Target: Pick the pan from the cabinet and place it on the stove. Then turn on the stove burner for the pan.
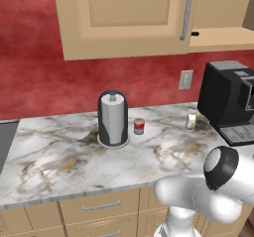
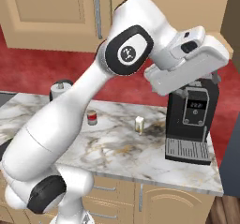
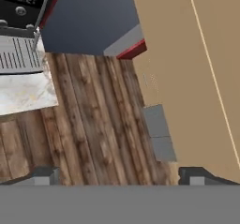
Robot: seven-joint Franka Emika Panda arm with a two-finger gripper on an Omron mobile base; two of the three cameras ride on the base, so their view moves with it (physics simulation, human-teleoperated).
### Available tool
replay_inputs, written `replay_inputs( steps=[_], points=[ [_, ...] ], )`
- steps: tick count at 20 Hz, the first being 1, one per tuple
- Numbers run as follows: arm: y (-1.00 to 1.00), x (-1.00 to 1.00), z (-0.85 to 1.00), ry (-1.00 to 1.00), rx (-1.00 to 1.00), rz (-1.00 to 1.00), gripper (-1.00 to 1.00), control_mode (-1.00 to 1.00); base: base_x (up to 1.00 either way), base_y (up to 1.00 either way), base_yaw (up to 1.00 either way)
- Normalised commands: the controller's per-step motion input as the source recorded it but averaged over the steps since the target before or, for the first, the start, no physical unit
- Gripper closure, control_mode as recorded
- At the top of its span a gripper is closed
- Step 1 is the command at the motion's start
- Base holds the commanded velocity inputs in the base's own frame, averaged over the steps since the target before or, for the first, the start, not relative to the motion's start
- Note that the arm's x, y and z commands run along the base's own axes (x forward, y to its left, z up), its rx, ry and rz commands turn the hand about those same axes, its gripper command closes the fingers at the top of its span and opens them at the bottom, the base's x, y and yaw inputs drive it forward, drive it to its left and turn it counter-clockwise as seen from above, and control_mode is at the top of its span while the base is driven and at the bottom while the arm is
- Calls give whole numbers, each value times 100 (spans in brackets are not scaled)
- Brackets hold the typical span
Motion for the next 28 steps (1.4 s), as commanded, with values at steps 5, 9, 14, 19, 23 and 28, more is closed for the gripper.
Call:
replay_inputs(
  steps=[5, 9, 14, 19, 23, 28],
  points=[
    [100, -42, -1, -25, 10, 11, -100, -100, 0, 0, 0],
    [100, -26, -6, -29, 13, 13, -100, -100, 0, 0, 0],
    [95, -1, 0, -33, 15, 9, -100, -100, 0, 0, 0],
    [76, 3, 0, -35, 15, 9, -100, -100, 0, 0, 0],
    [60, 14, 6, -31, 13, 11, -100, -100, 0, 0, 0],
    [44, 29, 15, -25, 13, 15, -100, -100, 0, 0, 0]
  ],
)
